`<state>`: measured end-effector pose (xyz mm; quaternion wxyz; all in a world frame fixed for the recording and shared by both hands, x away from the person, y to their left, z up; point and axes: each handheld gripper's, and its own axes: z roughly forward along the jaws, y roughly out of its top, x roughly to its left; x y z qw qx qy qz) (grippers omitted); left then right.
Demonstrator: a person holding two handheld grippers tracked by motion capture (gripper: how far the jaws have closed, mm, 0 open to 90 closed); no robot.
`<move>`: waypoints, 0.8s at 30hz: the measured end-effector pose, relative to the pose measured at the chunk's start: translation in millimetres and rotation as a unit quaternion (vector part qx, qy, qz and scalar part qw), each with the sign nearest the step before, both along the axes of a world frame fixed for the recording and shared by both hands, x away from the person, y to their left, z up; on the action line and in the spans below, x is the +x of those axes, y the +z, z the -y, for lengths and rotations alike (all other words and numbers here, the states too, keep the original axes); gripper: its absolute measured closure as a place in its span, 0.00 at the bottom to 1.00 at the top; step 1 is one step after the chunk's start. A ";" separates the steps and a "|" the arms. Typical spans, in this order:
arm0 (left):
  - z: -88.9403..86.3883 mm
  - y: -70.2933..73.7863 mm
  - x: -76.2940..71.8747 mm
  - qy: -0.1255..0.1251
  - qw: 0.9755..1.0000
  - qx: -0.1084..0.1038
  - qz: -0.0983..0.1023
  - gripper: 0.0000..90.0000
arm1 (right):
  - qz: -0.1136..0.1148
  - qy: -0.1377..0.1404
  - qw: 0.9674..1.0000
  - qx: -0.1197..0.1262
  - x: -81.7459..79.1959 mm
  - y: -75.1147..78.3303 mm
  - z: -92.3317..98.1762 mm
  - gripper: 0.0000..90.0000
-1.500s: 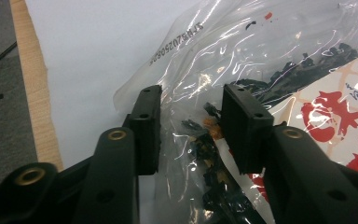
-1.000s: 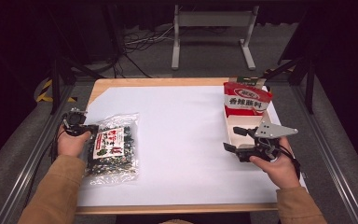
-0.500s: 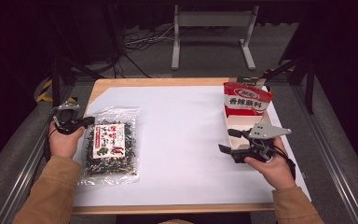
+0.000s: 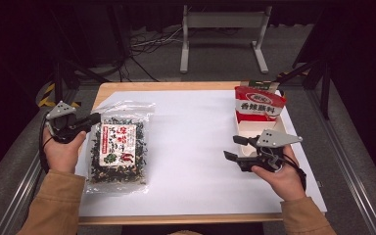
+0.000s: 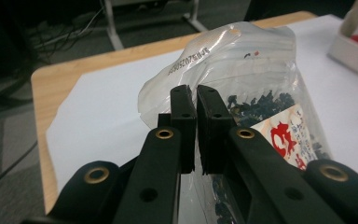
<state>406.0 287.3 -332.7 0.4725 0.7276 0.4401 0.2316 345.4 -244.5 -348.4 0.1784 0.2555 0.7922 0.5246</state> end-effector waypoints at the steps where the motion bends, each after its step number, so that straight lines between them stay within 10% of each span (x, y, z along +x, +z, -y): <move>1: 3.0 3.4 -3.4 -0.006 1.000 0.000 0.006 0.96 | 0.001 0.001 1.000 0.000 -0.6 0.6 -0.7 0.42; 24: 59.8 44.0 -38.8 -0.074 0.992 -0.020 0.100 0.96 | -0.028 0.049 0.998 0.004 11.9 5.3 -57.2 0.39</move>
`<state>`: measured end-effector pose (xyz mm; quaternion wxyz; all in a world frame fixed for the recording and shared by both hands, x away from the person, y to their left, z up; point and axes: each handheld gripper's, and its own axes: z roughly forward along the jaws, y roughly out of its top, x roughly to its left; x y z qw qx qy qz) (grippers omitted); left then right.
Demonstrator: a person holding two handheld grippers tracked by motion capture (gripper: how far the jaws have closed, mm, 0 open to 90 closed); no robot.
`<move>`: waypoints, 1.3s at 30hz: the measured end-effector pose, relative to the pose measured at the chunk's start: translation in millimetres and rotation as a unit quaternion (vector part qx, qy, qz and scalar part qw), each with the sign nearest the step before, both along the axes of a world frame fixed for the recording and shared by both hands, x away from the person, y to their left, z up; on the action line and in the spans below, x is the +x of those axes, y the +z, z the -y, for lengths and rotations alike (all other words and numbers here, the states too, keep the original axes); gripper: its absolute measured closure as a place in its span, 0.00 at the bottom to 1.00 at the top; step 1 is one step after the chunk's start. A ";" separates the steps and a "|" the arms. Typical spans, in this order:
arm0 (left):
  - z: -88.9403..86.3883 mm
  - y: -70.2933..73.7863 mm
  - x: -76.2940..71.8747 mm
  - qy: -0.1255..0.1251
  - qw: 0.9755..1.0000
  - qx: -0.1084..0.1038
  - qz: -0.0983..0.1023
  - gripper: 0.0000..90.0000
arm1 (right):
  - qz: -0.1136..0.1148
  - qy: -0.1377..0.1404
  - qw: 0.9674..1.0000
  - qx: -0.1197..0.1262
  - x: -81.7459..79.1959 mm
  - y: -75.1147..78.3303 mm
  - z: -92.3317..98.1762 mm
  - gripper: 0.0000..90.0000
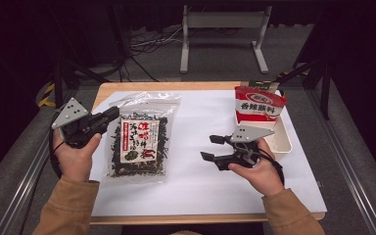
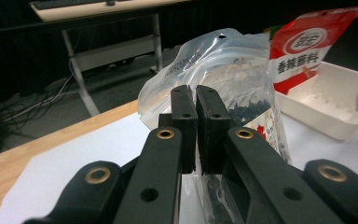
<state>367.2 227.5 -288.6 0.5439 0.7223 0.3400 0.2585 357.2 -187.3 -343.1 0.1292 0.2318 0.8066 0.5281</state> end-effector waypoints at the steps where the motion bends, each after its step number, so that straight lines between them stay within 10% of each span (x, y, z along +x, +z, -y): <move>1: 2.9 1.5 -1.4 -0.004 1.000 -0.001 0.005 0.96 | -0.002 0.001 1.000 -0.001 1.5 0.0 -3.6 0.38; 21: 39.3 2.8 -14.5 -0.070 0.997 -0.012 0.031 0.97 | -0.068 0.063 0.994 0.058 36.7 -16.1 -58.3 0.32; 31: 35.5 4.2 -16.1 -0.072 0.997 -0.021 0.034 0.97 | -0.081 0.136 0.986 0.054 36.8 -14.7 -69.4 0.73; 39: 34.1 4.1 -14.6 -0.080 0.996 -0.031 0.027 0.96 | -0.076 0.154 0.984 0.045 33.2 -5.0 -64.0 0.82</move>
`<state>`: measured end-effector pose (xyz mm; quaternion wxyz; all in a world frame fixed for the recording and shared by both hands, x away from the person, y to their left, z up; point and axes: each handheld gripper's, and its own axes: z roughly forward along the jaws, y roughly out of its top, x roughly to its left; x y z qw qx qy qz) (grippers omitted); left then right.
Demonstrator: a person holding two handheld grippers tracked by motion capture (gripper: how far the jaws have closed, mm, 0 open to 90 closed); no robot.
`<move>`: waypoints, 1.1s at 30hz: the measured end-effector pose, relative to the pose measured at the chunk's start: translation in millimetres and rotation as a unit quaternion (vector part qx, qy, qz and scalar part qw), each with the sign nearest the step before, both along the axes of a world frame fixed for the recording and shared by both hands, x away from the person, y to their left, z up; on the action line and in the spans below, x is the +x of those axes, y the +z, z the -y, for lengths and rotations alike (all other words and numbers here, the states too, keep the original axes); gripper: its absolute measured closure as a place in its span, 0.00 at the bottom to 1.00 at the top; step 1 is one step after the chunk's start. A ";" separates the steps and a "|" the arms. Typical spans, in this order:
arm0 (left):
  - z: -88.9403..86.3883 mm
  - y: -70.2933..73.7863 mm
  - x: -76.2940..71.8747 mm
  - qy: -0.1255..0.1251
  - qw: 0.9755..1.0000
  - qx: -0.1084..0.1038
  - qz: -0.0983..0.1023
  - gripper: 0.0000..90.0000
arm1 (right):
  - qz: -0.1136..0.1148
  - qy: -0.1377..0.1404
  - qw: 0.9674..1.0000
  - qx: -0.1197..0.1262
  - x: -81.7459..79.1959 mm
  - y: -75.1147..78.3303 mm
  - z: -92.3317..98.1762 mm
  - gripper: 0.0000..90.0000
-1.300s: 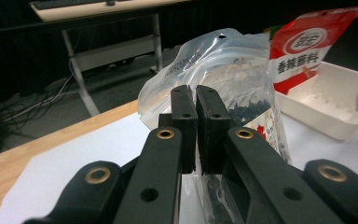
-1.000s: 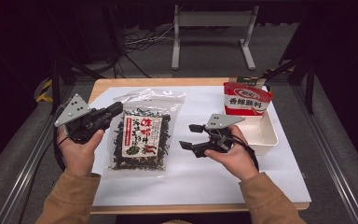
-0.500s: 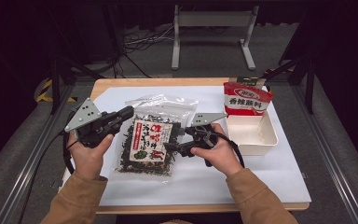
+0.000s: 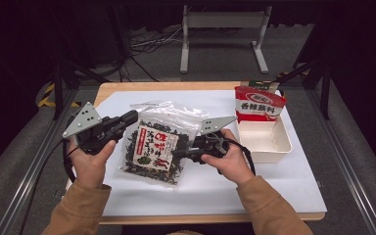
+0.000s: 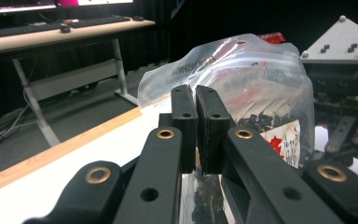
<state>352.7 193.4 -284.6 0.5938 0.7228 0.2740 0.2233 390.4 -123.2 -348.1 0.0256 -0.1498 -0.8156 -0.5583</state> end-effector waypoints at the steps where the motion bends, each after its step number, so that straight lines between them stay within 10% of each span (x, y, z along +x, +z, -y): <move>1: 0.3 -0.2 0.1 -0.002 1.000 -0.001 -0.002 0.96 | -0.002 0.000 1.000 -0.002 0.1 1.2 2.0 0.82; 20: -13.6 -10.7 7.0 -0.011 0.999 0.004 -0.038 0.73 | 0.004 -0.044 0.998 -0.034 -6.8 22.0 47.9 0.84; 33: -28.1 -31.7 15.5 0.003 0.998 0.021 -0.063 0.62 | 0.039 -0.110 0.991 -0.071 -13.1 44.1 95.7 0.84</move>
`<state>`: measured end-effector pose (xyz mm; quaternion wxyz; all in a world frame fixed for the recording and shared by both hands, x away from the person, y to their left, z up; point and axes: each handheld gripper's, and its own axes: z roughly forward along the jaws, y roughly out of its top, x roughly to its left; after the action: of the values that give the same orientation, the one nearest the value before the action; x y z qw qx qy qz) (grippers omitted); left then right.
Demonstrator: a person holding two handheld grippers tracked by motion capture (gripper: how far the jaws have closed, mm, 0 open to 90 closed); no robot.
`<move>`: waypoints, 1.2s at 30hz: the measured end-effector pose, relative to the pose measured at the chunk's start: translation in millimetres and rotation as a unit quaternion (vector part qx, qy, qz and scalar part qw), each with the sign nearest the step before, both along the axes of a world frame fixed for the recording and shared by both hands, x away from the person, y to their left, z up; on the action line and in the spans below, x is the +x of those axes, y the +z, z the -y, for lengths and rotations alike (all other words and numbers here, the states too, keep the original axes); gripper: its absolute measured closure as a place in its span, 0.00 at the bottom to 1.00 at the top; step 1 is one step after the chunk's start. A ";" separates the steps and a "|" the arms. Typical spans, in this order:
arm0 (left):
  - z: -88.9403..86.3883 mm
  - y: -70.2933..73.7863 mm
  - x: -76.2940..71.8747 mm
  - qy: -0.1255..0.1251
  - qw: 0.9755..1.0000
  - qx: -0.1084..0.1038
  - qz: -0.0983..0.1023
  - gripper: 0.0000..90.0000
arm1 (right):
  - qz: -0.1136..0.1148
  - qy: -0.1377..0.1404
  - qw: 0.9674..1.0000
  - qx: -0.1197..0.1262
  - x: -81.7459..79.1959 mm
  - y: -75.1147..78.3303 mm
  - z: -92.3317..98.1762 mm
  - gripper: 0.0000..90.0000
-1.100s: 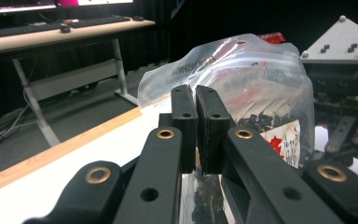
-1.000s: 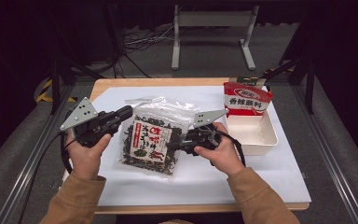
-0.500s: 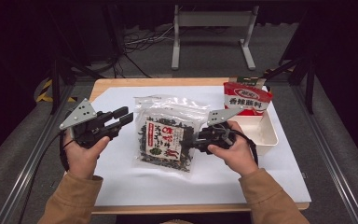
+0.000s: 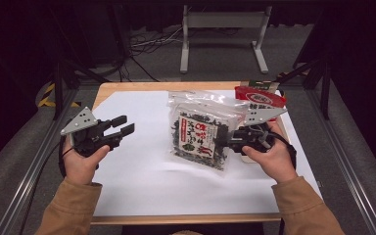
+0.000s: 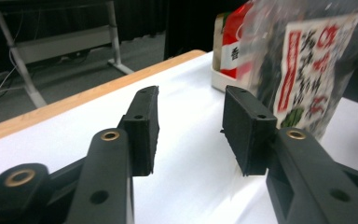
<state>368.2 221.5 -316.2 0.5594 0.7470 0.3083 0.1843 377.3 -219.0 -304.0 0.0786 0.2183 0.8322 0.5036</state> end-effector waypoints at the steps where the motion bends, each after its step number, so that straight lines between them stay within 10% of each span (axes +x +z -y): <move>1: -0.8 -2.0 0.6 0.001 1.000 0.001 -0.003 0.61 | 0.003 -0.005 1.000 -0.001 -0.4 1.6 3.3 0.83; 36: -7.3 -45.3 25.5 0.010 0.998 0.034 -0.051 0.44 | 0.063 -0.100 0.993 -0.021 -2.5 55.9 79.2 0.83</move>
<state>393.7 228.8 -361.5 0.5150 0.7710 0.3377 0.1621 374.9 -298.1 -248.1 0.1850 0.2664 0.8101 0.4885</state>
